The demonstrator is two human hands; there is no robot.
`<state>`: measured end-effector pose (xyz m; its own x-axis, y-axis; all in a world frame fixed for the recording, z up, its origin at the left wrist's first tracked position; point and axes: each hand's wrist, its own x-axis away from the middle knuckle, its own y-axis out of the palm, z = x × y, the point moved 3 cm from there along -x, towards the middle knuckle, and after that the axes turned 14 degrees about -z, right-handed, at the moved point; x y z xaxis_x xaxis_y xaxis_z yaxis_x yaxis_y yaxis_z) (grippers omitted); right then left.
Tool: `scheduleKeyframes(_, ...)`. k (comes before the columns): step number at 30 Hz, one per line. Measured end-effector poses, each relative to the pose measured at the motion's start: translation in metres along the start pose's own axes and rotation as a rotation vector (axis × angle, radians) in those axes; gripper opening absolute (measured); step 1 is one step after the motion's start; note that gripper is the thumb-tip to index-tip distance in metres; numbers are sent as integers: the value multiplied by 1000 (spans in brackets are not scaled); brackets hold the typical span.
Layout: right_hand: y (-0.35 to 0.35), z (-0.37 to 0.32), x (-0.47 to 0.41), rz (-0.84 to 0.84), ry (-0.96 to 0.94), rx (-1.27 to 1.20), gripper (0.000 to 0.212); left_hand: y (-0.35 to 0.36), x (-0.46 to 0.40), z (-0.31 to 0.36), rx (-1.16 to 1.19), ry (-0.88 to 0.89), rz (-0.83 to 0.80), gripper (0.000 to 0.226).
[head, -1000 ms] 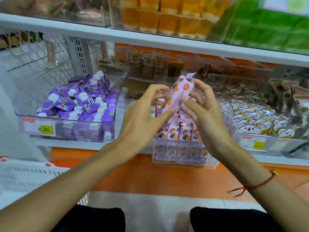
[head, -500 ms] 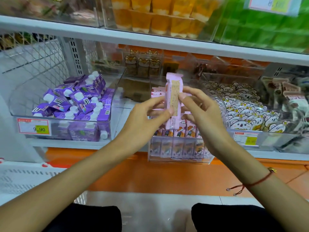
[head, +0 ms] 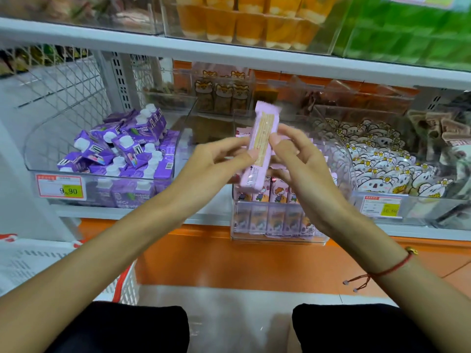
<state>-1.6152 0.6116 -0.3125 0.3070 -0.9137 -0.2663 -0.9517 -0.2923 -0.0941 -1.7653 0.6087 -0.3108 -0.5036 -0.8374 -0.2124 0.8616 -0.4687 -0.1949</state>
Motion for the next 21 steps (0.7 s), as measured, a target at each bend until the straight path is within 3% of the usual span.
scheduleKeyframes(4,3,-7,3,-64,-147,119,37,-5,2,4,-157,141,-5,39)
scheduleKeyframes(13,3,-8,9,-96,-197,146,42,-2,1,-4,-107,127,7,41)
scheduleKeyframes(18,4,-3,13,-129,-176,337,68,-1,-2,-8,172,40,134,35)
scheduleKeyframes(21,9,-2,13,-88,-221,397,50,2,-2,-11,297,-7,179,43)
